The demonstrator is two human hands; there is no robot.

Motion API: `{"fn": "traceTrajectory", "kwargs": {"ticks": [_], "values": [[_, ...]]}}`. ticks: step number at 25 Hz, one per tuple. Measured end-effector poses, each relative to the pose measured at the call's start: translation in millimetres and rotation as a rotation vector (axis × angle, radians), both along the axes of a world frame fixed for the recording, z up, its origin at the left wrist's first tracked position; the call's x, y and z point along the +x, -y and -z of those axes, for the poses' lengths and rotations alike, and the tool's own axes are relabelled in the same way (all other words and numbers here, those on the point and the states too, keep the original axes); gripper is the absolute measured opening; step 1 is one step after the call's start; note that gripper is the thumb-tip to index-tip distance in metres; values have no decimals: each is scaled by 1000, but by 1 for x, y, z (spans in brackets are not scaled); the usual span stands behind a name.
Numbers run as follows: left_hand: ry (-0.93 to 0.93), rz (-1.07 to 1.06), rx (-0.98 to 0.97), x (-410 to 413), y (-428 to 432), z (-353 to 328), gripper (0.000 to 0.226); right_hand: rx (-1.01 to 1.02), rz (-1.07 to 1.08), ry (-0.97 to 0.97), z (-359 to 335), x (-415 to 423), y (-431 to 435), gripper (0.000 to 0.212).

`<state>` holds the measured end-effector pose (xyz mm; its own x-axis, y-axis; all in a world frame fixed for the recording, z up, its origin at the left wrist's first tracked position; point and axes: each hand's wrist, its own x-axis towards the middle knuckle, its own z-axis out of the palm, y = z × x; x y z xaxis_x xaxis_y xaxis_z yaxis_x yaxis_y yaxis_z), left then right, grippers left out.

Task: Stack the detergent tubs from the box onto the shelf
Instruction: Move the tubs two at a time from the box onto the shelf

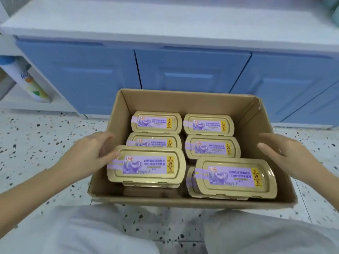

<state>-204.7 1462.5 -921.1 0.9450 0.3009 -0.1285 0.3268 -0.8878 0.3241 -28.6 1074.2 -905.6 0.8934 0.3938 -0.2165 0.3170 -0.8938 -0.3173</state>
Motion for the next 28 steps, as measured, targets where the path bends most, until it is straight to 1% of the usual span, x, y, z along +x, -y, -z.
{"fn": "traceTrajectory", "kwargs": {"ticks": [1,2,4,6,9,11,12,13,15,16,17,18,21,23,28], "values": [[-15,1,-35,-8,5,6,42,10,28,-28,10,-9,8,113],[-22,-11,-64,-13,9,11,37,8,55,-37,18,-18,13,105],[-7,-89,-84,-21,14,18,32,3,111,-27,33,-30,19,74],[-10,-164,-76,-23,14,22,31,22,154,-30,44,-37,23,52],[-79,-158,-127,-23,16,31,27,43,223,-96,53,-36,26,42],[-130,-190,-244,-24,16,38,29,64,247,-172,56,-34,25,26],[-163,-233,-356,-25,18,42,32,88,262,-211,58,-34,24,19],[-183,-315,-515,-25,21,47,33,121,282,-239,60,-34,23,16],[-152,-584,-883,-22,31,53,19,204,340,-266,64,-34,24,14],[-106,-709,-1020,-20,36,55,12,252,382,-284,66,-35,24,15],[-64,-786,-1097,-18,38,57,11,297,431,-315,67,-36,24,17],[-39,-824,-1135,-16,39,58,13,328,476,-351,68,-36,24,20],[-30,-801,-1130,-14,40,57,18,351,548,-427,69,-35,22,33],[-42,-768,-1109,-14,41,56,16,351,547,-419,68,-36,21,40],[-31,-664,-1001,-12,39,44,19,369,493,-333,62,-38,20,40]]}}
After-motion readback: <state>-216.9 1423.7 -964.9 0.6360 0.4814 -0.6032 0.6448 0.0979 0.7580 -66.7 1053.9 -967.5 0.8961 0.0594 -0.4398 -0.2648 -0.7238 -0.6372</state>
